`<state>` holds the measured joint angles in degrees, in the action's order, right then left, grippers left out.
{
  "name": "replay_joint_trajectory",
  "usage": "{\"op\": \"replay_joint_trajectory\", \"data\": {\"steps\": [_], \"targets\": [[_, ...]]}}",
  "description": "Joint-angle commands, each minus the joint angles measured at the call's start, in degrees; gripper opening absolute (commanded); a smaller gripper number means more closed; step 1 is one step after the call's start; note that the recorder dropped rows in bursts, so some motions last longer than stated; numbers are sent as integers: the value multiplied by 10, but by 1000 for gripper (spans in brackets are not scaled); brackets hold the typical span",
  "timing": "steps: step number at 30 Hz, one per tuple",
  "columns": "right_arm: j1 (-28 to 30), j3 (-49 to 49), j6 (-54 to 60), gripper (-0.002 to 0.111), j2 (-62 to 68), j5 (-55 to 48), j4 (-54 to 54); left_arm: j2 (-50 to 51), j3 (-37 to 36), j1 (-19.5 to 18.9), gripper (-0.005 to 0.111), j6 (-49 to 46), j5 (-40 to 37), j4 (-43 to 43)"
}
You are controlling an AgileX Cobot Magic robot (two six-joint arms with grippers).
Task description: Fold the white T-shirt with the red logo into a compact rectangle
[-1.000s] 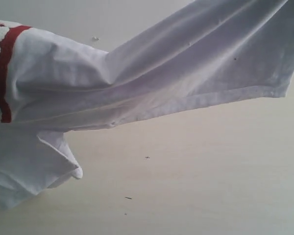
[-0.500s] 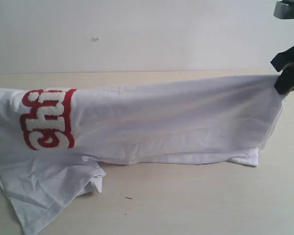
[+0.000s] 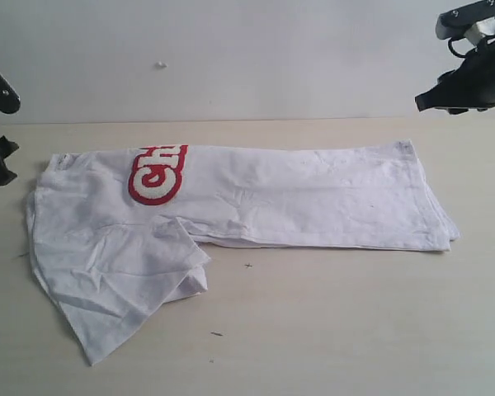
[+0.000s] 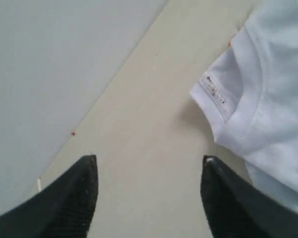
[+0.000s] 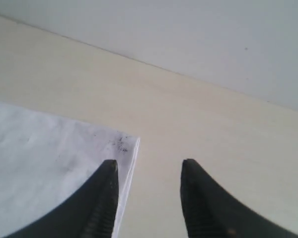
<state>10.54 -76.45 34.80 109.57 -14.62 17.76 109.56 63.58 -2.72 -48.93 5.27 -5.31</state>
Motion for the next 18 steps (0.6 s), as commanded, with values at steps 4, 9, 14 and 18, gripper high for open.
{"op": "replay_joint_trajectory", "data": {"steps": [4,9,14,18], "targets": [[2,-51,-39,1,9,-142,2,-6,-1,23,0,256,-109,1],[2,-49,-40,0,64,-267,12,-6,-1,132,0,198,-249,72],[2,-29,-13,0,83,-258,60,15,-1,176,0,-40,-293,355],[2,-27,-15,0,107,-257,58,61,-1,176,0,-75,-306,424]]}}
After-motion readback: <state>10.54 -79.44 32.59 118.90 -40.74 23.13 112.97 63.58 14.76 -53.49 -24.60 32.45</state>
